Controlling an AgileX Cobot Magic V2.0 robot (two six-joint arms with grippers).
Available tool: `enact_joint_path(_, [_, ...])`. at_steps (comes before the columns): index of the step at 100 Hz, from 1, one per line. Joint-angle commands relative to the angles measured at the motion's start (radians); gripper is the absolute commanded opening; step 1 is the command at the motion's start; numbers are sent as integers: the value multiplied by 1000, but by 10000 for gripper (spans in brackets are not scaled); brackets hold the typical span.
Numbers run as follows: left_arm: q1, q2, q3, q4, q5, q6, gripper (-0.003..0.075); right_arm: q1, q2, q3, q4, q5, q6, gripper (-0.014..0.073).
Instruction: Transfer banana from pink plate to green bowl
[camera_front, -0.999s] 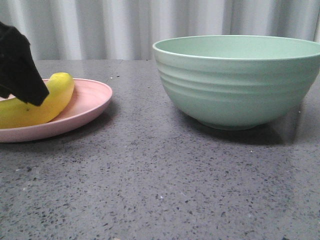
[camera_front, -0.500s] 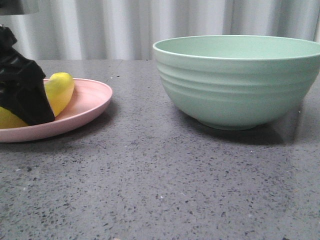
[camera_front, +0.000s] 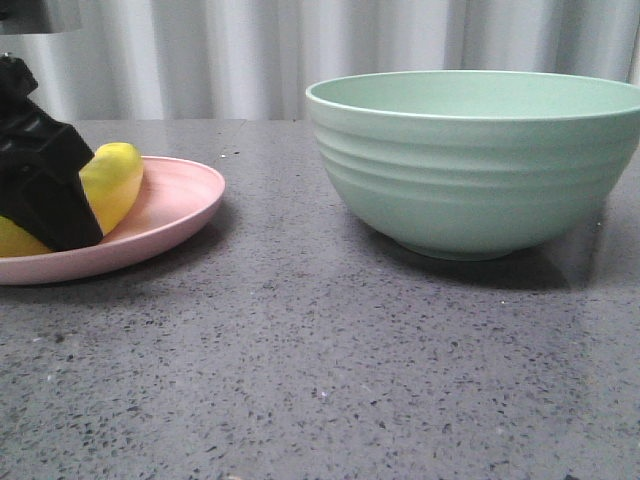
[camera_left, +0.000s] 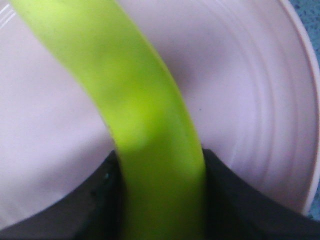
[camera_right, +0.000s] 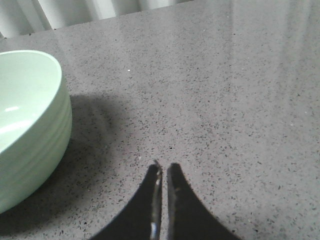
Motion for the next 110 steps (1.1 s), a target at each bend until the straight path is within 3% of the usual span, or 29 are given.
enact_joint_path(1, [-8,-26,-33,-8,-53,1,-13,-4,15,-30,3,-83,-8,-64])
enact_joint_path(27, [-16,-51,-95,-16,-28,29,-20,17,28,-139,3,24,-12,-64])
enact_joint_path(42, [-72,-96,-164,-18,24,31,-20,61,93,-247,8,150,-12,-56])
enact_joint_path(54, [-152,-136,-206,-29,46,31,-20,119,181,-349,38,230,-12,55])
enact_joint_path(66, [-234,-163,-232,-46,46,31,-20,205,272,-425,74,258,-12,271])
enact_joint_path(73, [-286,-168,-234,-54,37,31,-20,267,325,-462,95,256,-12,351])
enact_joint_path(89, [-391,-162,-234,-54,26,31,-20,418,446,-539,199,197,-12,374])
enact_joint_path(110, [-454,-162,-234,-82,-13,31,-20,595,613,-630,306,86,-12,374])
